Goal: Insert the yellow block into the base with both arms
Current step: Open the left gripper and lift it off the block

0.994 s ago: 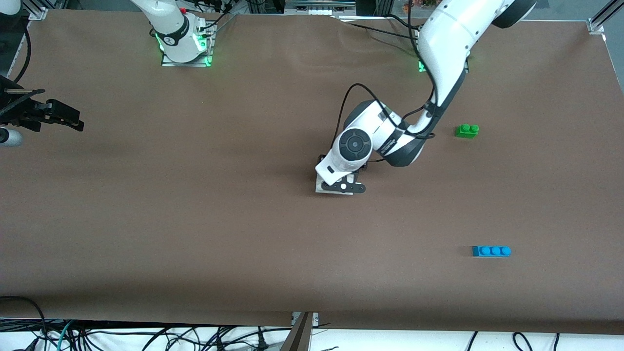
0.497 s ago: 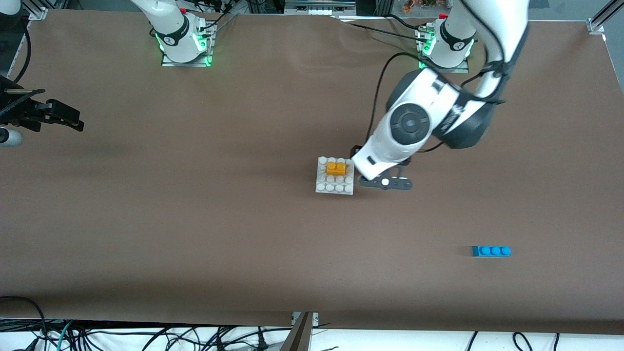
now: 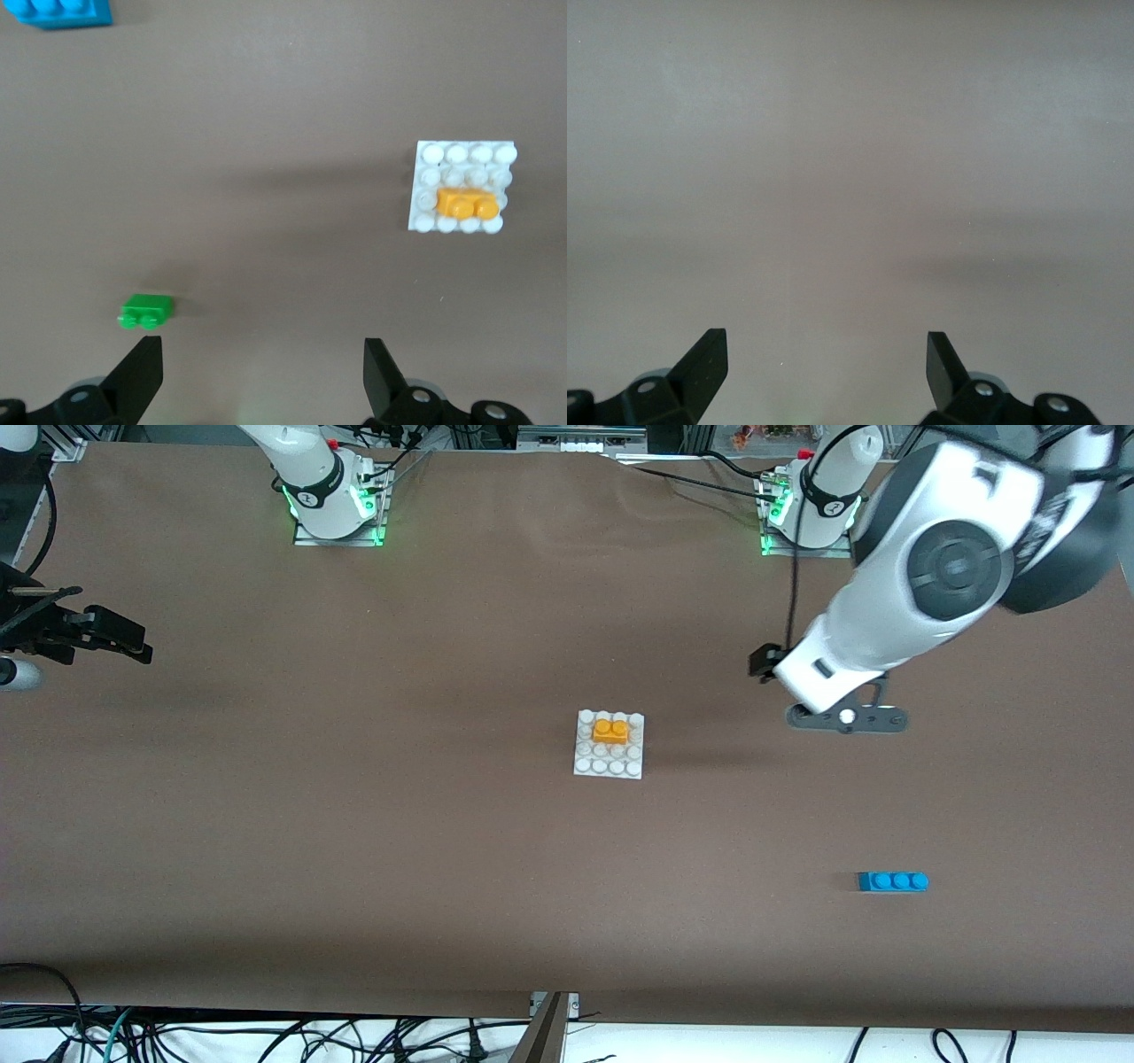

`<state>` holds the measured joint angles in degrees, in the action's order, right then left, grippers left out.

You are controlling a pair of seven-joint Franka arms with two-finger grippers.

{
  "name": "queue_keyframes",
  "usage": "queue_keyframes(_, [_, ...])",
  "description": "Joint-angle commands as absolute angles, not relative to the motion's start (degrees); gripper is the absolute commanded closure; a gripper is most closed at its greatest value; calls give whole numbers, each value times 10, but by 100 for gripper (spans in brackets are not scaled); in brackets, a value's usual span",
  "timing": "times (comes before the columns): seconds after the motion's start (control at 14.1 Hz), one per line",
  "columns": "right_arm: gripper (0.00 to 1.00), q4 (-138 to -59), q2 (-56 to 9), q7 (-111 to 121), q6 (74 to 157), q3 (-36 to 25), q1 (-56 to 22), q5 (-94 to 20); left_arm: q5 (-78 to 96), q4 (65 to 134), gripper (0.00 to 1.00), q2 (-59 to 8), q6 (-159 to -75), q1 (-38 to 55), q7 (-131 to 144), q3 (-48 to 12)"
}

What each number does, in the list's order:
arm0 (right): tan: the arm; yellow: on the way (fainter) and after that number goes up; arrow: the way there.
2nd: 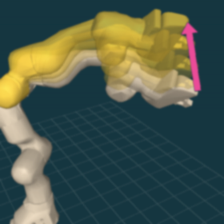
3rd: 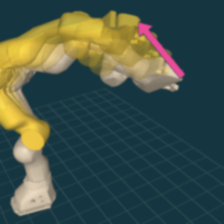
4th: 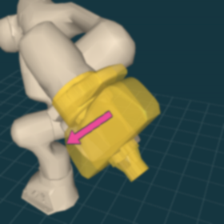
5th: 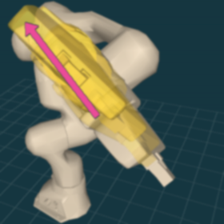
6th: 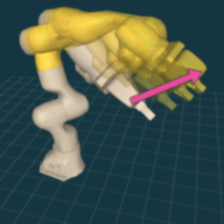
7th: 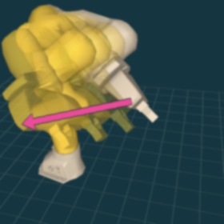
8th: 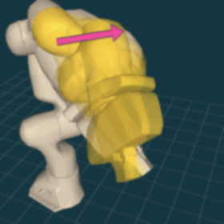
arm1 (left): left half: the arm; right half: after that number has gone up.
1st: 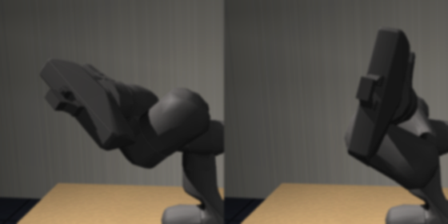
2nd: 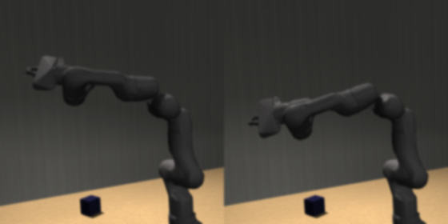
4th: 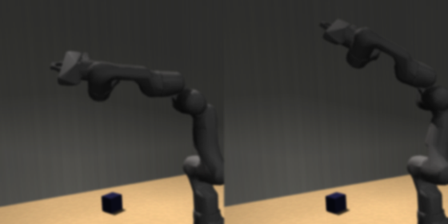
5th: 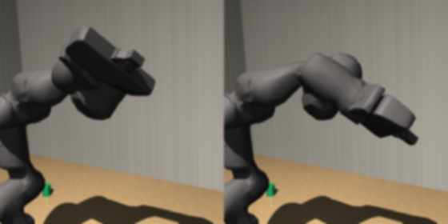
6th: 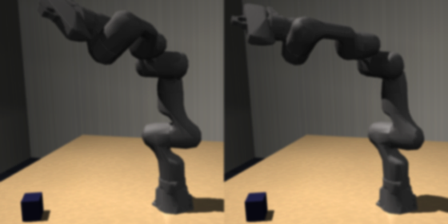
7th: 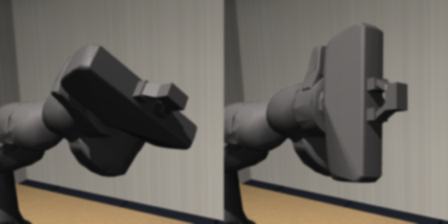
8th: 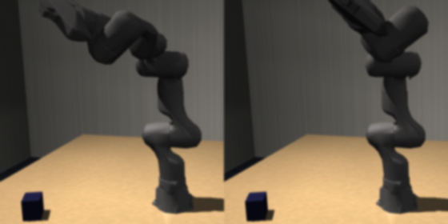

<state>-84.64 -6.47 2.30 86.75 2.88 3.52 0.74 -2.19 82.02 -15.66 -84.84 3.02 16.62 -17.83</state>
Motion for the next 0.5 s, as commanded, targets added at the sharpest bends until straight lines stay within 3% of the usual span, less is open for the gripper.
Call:
queue_keyframes(0.0, [0, -840, -65, 17, 866, 33, 38, 12, 4, 843, 0, -113, -831, 13, 48, -116])
queue_keyframes(0.28, [0, -840, -65, 17, 867, 33, 38, 11, 16, 898, 0, -51, -838, 41, -18, -15])
queue_keyframes(0.43, [0, -840, -65, 17, 866, 35, 35, 11, 12, 920, 0, -35, -859, 53, -11, 0])
